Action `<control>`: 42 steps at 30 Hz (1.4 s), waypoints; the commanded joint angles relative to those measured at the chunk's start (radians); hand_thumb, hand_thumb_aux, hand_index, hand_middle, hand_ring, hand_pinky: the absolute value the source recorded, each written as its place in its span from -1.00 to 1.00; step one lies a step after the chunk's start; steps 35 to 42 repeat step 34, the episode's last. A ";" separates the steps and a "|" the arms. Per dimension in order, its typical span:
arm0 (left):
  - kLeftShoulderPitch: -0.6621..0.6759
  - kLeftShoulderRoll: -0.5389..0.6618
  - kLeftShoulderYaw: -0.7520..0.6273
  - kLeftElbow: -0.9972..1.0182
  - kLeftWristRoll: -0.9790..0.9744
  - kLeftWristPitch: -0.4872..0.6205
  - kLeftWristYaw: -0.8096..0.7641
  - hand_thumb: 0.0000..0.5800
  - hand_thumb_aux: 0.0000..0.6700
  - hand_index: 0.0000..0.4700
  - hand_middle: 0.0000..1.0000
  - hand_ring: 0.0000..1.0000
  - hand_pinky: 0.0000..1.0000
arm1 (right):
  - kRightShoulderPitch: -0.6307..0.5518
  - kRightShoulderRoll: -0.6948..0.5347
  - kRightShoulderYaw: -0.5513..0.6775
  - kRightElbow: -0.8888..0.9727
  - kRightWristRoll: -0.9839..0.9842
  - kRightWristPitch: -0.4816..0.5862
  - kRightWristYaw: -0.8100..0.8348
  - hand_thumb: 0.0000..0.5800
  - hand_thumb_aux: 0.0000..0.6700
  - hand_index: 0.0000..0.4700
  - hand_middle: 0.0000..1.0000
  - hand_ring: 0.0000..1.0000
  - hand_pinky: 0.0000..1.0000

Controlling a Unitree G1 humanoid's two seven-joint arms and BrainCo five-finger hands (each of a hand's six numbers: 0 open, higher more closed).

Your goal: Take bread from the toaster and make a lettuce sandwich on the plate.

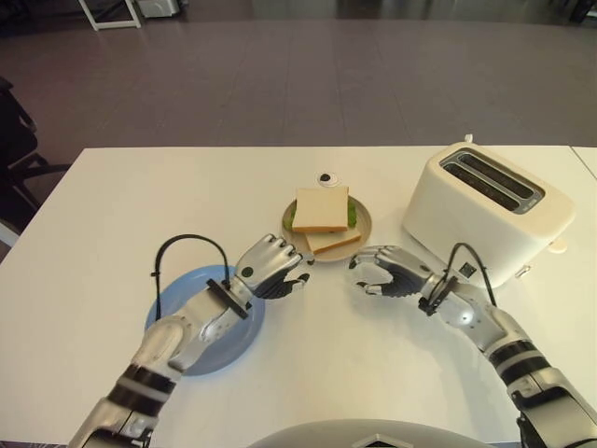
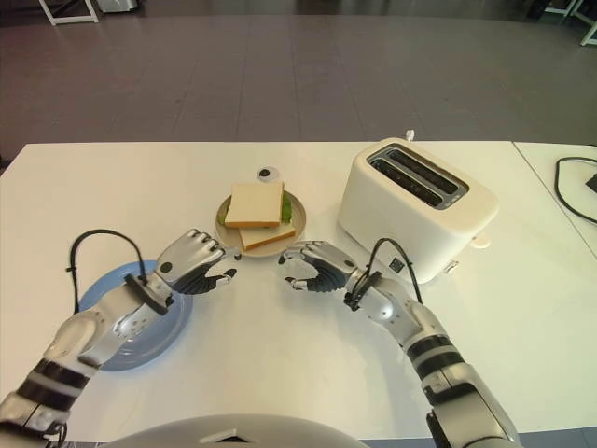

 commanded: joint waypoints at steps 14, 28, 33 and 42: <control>0.355 -0.267 0.011 -0.008 -1.014 -0.198 -0.244 -1.00 -1.00 -1.00 -1.00 -1.00 -1.00 | 0.240 0.125 -0.132 -0.277 0.828 0.145 0.470 -1.00 -1.00 -1.00 -1.00 -1.00 -1.00; 0.369 -0.349 0.054 -0.032 -1.087 -0.116 -0.330 -1.00 -1.00 -1.00 -1.00 -1.00 -1.00 | 0.223 0.223 -0.223 -0.301 0.835 0.320 0.485 -1.00 -1.00 -1.00 -1.00 -1.00 -1.00; 0.365 -0.386 0.083 -0.041 -1.088 -0.113 -0.330 -1.00 -1.00 -1.00 -1.00 -1.00 -1.00 | 0.240 0.228 -0.244 -0.338 0.926 0.395 0.584 -1.00 -1.00 -1.00 -1.00 -1.00 -1.00; 0.362 -0.390 0.090 -0.039 -1.096 -0.111 -0.333 -1.00 -1.00 -1.00 -1.00 -1.00 -1.00 | 0.248 0.228 -0.246 -0.348 0.941 0.402 0.609 -1.00 -1.00 -1.00 -1.00 -1.00 -1.00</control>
